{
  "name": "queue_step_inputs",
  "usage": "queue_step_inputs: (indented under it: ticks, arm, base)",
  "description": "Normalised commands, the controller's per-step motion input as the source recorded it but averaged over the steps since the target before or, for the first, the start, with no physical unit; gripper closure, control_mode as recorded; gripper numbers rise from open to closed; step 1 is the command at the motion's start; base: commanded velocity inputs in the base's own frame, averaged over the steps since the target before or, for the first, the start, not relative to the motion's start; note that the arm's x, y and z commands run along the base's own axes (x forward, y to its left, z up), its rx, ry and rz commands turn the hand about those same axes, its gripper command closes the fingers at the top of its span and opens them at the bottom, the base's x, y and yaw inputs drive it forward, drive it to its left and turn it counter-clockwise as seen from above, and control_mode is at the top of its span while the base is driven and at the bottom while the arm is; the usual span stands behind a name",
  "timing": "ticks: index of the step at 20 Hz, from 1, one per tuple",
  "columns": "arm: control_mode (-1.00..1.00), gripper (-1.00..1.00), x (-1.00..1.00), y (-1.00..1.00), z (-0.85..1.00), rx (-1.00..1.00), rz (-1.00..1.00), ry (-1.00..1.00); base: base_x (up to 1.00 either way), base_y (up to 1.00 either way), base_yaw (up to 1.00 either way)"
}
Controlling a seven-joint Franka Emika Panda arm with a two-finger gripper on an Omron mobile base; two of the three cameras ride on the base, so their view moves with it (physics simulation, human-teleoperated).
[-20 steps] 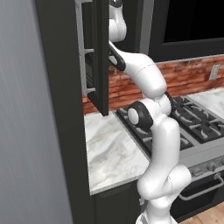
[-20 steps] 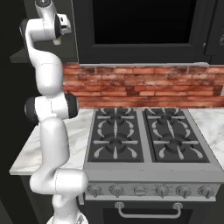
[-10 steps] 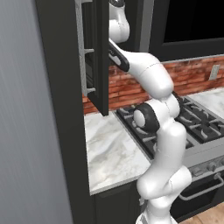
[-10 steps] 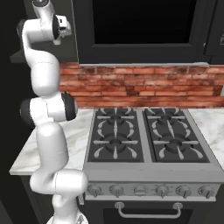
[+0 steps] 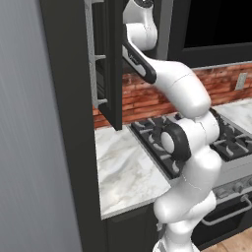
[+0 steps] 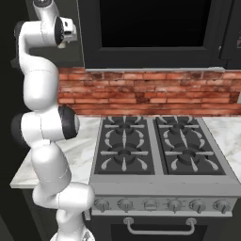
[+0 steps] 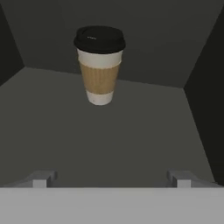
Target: Sort all alcoholic drinks to one cabinet, and non-alcoholic drinks to the other.
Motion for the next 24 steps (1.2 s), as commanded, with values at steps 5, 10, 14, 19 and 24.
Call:
queue_step_inputs:
  ticks: [5,10,14,19,24]
  arm:
    - [-1.0,-1.0,-0.49,-0.28,0.0,0.02,-0.02,-0.02]
    - [-1.0,-1.0,-0.55,-0.24,0.0,0.01,-0.02,-0.04]
    - [-1.0,-1.0,-0.62,-0.22,0.0,0.0,-0.01,-0.05]
    - [-1.0,-1.0,-0.61,-0.24,0.0,0.0,-0.01,-0.03]
    - [-1.0,-1.0,-0.62,-0.25,0.0,0.0,-0.01,-0.02]
  base:
    - [0.0,0.0,0.0]
    - [0.0,0.0,0.0]
    - [0.0,0.0,0.0]
    - [0.0,0.0,0.0]
    - [0.0,0.0,0.0]
